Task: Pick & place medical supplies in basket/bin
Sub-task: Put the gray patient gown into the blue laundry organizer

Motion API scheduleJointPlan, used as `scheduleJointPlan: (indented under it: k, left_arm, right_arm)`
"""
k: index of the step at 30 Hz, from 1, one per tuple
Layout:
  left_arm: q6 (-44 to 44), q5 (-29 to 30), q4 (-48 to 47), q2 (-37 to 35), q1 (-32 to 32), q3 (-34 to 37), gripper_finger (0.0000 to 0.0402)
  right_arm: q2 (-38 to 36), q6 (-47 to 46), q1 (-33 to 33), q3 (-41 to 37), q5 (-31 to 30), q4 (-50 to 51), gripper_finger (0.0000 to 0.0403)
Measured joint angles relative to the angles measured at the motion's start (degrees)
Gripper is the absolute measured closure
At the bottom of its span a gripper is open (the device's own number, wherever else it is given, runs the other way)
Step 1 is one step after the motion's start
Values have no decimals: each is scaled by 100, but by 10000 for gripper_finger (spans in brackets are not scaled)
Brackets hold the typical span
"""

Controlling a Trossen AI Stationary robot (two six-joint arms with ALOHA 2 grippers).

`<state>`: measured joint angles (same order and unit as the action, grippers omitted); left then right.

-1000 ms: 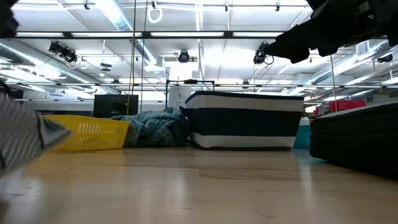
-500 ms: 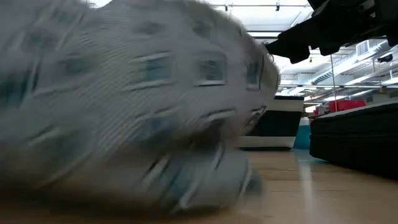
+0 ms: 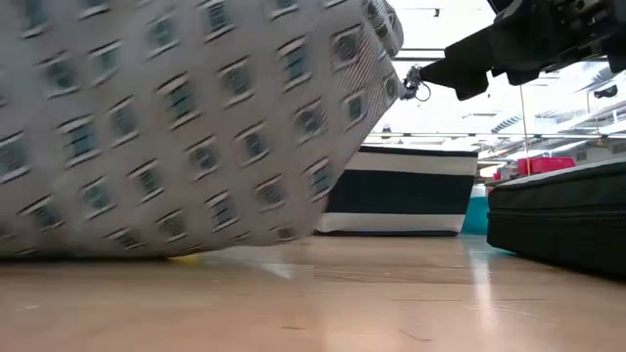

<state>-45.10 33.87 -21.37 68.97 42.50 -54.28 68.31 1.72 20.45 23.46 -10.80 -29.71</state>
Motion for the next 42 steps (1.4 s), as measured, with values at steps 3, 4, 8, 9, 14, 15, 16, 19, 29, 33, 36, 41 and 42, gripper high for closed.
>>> scheduleJointPlan:
  k: [3, 4, 8, 9, 14, 15, 16, 19, 29, 33, 36, 41, 42]
  left_arm:
    - [243, 65, 5, -208, -178, -4, 353]
    - [338, 74, 5, -273, -242, -4, 353]
    - [605, 74, 7, -510, -486, -9, 353]
    - [660, 74, 7, -556, -542, -11, 353]
    - [708, -51, 22, -582, -766, -17, 353]
    - [710, -172, 30, -544, -814, -17, 353]
    - [710, -283, 39, -485, -855, -17, 353]
    - [713, -559, 134, -228, -909, -17, 353]
    - [867, -2260, 1312, 1481, -922, -26, 353]
    - [521, -2398, 1315, 2171, -918, -26, 352]
    - [465, -2390, 1040, 2549, -918, -26, 295]
    - [660, -2719, 861, 2895, -923, -26, 148]
    - [671, -2845, 873, 2953, -926, -26, 123]
  right_arm:
    - [0, -32, 4, 0, 166, 0, 181]
    - [0, -87, 4, 0, 184, 2, 181]
    - [0, -225, 35, 0, 401, 4, 181]
    - [0, -242, 63, 0, 473, 3, 181]
    - [0, -300, 283, 0, 514, 4, 184]
    - [0, -302, 322, 0, 506, 4, 187]
    - [0, -327, 348, 0, 504, 4, 190]
    - [-2, -393, 389, 0, 502, 17, 201]
    - [-2, -448, 387, 0, 234, 466, 229]
    - [-2, -448, 387, 0, 247, 561, 230]
    - [-2, -448, 387, 0, 247, 702, 221]
    - [-2, -540, 387, 0, 255, 902, 194]
    - [-2, -550, 387, 0, 262, 922, 189]
